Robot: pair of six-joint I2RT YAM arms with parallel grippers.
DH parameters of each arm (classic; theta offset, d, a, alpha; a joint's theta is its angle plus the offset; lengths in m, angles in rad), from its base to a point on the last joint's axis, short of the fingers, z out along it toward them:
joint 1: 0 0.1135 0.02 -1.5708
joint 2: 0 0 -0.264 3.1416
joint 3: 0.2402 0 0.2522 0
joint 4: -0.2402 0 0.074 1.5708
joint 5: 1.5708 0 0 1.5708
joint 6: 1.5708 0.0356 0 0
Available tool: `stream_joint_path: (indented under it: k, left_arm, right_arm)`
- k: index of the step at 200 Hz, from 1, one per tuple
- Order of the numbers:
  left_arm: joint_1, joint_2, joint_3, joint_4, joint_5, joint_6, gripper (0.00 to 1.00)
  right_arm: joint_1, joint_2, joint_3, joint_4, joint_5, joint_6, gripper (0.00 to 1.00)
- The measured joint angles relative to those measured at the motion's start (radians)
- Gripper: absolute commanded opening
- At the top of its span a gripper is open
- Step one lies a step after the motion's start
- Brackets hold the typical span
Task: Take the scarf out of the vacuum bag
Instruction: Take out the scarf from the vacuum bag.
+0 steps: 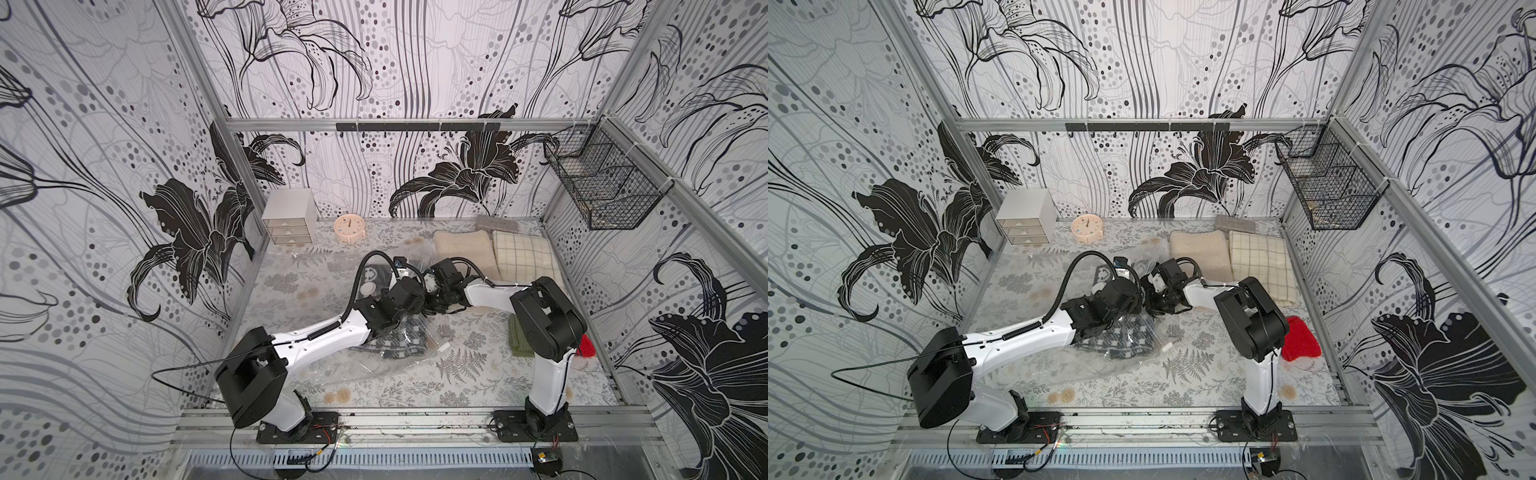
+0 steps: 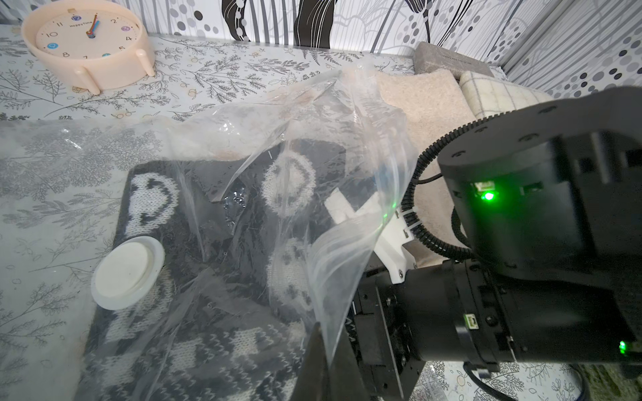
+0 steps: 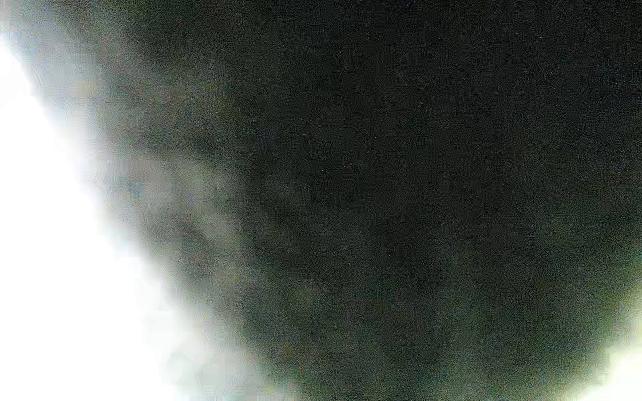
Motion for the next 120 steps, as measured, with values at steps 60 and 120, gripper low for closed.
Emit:
stream_joint_path:
  k: [60,120]
  left_arm:
    - [0.000,0.000,-0.010,0.008,0.000,-0.002,0.00]
    - [0.000,0.000,-0.010,0.008,0.000,-0.002,0.00]
  right_arm:
    - [0.000,0.001,0.005,-0.002,0.000,0.000,0.00]
    - [0.000,0.002,0.005,-0.001,0.001,0.000,0.00]
